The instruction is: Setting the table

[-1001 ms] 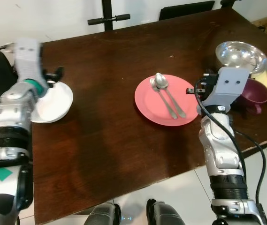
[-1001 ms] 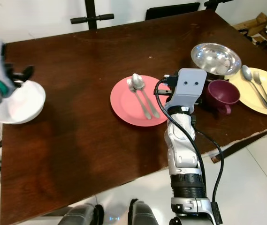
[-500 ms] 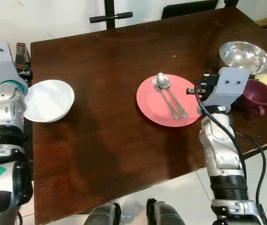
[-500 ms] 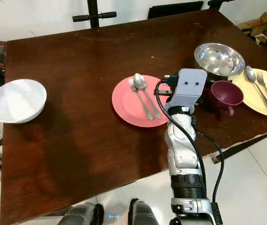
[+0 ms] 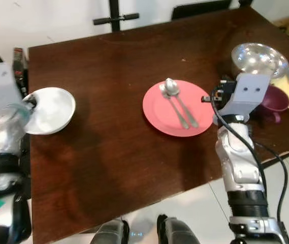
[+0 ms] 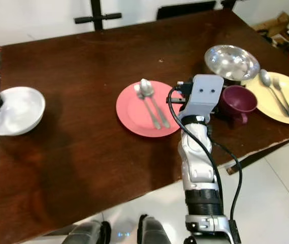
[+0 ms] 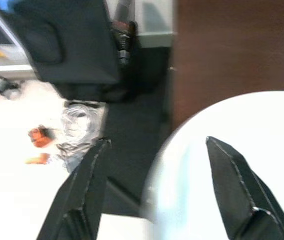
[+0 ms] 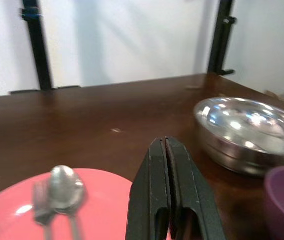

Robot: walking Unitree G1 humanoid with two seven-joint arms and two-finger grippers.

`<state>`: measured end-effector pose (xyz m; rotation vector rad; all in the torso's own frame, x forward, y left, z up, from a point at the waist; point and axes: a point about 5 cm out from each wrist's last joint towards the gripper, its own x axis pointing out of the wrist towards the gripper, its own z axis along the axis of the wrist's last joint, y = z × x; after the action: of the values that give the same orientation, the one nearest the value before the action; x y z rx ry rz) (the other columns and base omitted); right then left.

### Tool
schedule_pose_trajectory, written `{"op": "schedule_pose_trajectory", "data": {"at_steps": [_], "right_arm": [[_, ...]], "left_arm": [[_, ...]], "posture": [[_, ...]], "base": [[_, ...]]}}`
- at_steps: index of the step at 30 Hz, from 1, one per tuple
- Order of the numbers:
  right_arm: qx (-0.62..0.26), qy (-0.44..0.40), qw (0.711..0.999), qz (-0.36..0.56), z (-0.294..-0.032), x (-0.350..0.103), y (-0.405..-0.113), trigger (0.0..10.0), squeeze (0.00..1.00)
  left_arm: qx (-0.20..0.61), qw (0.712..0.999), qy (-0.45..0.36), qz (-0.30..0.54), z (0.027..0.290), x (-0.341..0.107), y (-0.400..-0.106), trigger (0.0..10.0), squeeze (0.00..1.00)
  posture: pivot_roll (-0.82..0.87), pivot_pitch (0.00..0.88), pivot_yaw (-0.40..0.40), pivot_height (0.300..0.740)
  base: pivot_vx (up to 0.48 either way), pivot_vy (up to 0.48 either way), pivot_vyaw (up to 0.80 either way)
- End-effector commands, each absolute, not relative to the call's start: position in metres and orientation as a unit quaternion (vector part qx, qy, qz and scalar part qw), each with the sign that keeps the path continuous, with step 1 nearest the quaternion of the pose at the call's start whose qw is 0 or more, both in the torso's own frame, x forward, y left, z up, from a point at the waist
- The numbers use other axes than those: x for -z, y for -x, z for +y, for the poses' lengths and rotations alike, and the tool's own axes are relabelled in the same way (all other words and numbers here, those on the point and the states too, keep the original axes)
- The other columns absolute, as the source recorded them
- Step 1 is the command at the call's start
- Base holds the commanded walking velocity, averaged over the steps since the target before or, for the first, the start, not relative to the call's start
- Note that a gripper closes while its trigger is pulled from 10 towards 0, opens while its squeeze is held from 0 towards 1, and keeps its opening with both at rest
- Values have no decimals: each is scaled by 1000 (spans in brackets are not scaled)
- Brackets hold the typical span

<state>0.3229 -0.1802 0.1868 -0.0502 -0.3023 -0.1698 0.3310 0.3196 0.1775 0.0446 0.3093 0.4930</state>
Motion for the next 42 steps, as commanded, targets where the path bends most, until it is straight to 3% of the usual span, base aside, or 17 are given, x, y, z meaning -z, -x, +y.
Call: {"op": "schedule_pose_trajectory", "data": {"at_steps": [1,7,15,26,27,28,29,30,42], "right_arm": [[80,23,986,-144,-178,-182,-322,10000,0],[69,23,987,-143,-172,-182,-326,10000,0],[72,27,986,-146,-177,-184,-324,10000,0],[69,26,987,-146,-174,-184,-325,10000,0],[69,26,987,-145,-175,-184,-326,10000,0],[69,26,987,-145,-175,-183,-326,10000,0],[69,26,987,-145,-175,-183,-326,10000,0],[70,26,987,-144,-175,-183,-326,10000,0],[73,25,987,-139,-177,-181,-324,10000,0]], "left_arm": [[-247,956,-36,157,323,-180,-326,10000,0],[-236,957,-19,170,320,-171,-326,10000,0],[-169,964,97,182,298,-163,-333,10000,0],[-169,952,124,222,293,-147,-325,10000,0],[-167,949,141,229,291,-143,-324,2941,0],[-164,945,156,234,288,-138,-325,1569,0],[-164,945,156,234,288,-138,-325,1569,0],[-163,943,165,238,285,-135,-325,0,0],[-133,944,190,233,264,-131,-331,0,0]], "posture": [[185,100,78,740],[180,93,72,740],[168,86,72,740],[171,87,68,740],[172,87,68,740],[171,88,67,740],[171,88,67,740],[169,88,67,740],[158,94,66,740]], "base": [[0,0,0],[0,0,0],[0,0,0],[0,0,0],[0,0,0],[0,0,0],[0,0,0],[0,0,0],[0,0,0]]}}
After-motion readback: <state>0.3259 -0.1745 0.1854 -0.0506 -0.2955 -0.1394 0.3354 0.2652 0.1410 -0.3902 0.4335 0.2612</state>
